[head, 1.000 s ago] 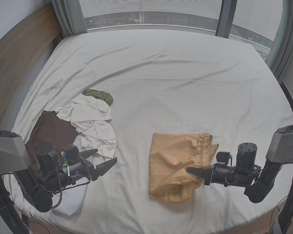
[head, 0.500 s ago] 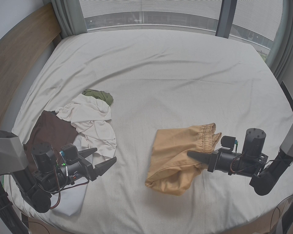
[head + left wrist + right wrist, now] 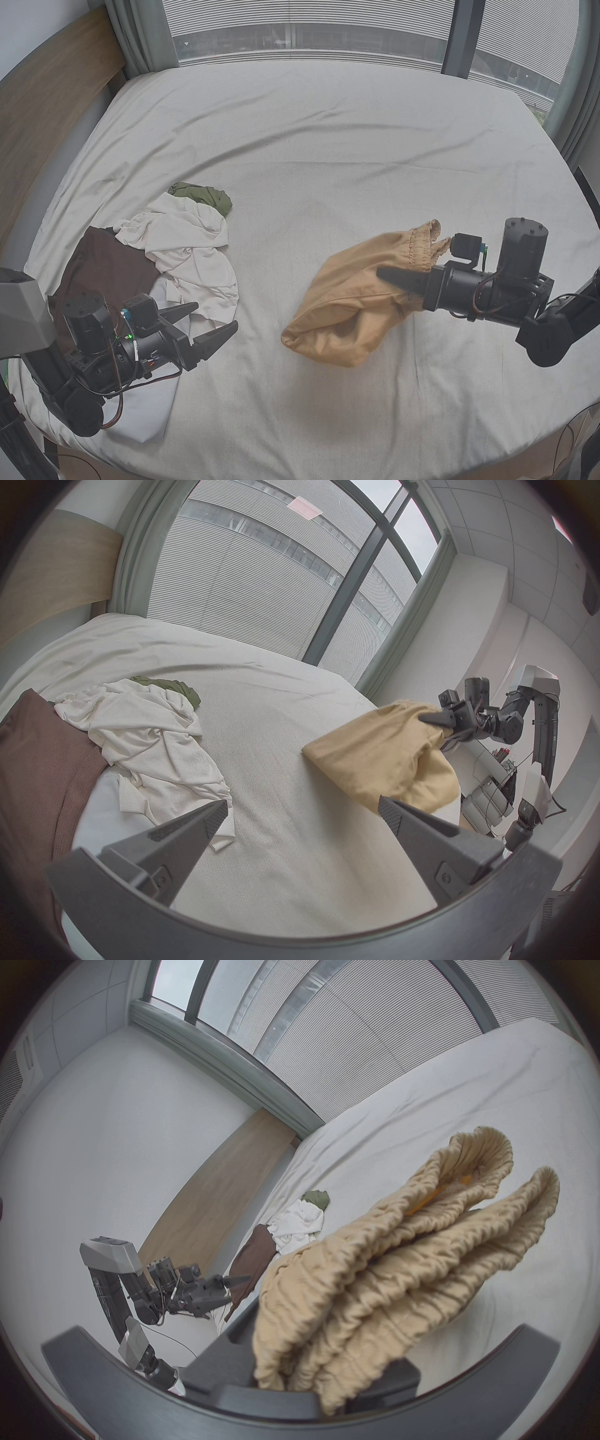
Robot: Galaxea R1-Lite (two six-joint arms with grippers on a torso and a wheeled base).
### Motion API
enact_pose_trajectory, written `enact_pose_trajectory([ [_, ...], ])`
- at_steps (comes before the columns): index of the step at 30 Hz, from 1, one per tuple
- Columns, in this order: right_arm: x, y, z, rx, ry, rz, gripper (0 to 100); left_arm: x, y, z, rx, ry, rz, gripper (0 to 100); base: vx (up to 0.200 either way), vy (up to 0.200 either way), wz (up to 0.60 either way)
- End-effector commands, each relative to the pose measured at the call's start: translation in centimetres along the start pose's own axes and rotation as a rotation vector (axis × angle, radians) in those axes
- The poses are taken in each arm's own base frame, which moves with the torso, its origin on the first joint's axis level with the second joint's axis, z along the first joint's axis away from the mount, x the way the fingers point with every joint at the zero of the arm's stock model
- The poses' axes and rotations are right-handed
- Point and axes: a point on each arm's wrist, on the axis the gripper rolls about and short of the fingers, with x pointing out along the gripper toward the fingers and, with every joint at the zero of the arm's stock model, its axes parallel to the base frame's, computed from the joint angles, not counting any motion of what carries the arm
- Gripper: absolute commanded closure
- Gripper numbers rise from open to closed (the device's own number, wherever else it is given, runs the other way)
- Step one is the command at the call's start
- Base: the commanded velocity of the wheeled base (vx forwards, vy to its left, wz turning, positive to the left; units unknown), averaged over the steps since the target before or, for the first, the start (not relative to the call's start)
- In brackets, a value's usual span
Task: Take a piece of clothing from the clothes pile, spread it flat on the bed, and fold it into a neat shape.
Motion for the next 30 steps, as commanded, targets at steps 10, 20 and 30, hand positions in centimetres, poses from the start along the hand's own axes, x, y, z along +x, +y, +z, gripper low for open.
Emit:
enact_pose_trajectory([
  [10, 1.1, 1.0, 5.1, -0.041, -0.074, 0.018, 100, 0.1, -0.1, -0.2, -0.002, 0.006, -0.005, 0, 0.0, 0.0, 0.0],
  [20, 3.1, 1.0, 7.8, -0.053, -0.097, 0.03, 100, 0.2, -0.1, -0.3, -0.004, 0.012, -0.007, 0, 0.0, 0.0, 0.0],
  [30, 5.6, -0.3, 8.8, -0.052, -0.116, 0.032, 100, 0.3, 0.0, -0.6, -0.011, 0.023, -0.004, 0, 0.0, 0.0, 0.0],
])
